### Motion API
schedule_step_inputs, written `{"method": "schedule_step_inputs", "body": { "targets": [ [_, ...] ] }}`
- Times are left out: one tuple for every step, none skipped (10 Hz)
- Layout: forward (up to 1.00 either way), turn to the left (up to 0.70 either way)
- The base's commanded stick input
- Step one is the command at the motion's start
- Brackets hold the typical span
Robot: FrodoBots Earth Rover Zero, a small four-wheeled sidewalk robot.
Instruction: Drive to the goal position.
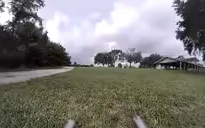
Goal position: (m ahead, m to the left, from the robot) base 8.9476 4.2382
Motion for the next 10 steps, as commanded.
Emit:
{"method": "schedule_step_inputs", "body": {
  "targets": [
    [0.00,0.00],
    [0.00,0.00],
    [0.00,0.00],
    [0.00,0.00],
    [0.11,0.00],
    [0.38,0.00],
    [0.63,0.00],
    [0.70,0.00],
    [0.70,0.08],
    [0.70,0.20]
  ]
}}
